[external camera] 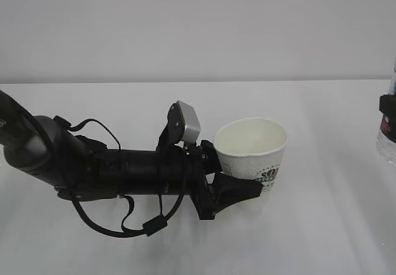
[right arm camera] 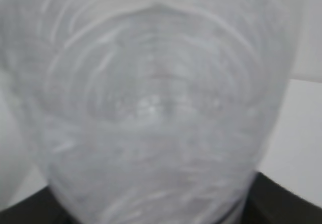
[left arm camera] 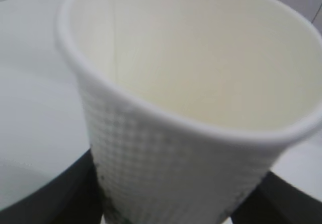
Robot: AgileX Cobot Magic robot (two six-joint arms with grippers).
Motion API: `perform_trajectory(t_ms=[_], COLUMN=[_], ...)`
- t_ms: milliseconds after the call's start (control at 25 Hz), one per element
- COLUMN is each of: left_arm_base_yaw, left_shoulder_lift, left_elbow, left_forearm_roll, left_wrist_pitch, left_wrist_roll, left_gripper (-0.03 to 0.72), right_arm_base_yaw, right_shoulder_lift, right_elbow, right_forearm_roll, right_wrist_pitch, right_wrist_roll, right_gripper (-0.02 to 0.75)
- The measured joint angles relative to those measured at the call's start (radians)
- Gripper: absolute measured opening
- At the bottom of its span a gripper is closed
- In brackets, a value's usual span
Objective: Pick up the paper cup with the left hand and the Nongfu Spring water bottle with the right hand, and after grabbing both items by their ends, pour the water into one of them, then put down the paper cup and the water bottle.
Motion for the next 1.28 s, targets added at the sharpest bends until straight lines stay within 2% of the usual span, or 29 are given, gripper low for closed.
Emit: perform_trajectory(t_ms=[480, 920, 1280], left_arm_base_yaw=[-0.051, -0.076, -0.078], left_shoulder_lift=[0.000, 0.000, 0.000], left_elbow=[0.000, -0.047, -0.072], left_forearm_roll=[0.004, 0.053, 0.128], left_wrist_pitch=[0.001, 0.002, 0.025], left_wrist_roll=[-0.006, -0.022, -0.048], left_gripper=[0.490, 0.489, 0.489], right_arm_base_yaw=[0.000, 0.000, 0.000], right_shoulder_lift=[-0.176, -0.179, -0.179], right_elbow=[0.002, 0.002, 0.002], right_forearm_roll=[0.004, -0.006, -0.090], right_wrist_pitch=[0.160, 0.181, 0.182], right_wrist_roll=[0.004, 0.018, 0.018], right_gripper=[0.422, 0.422, 0.422])
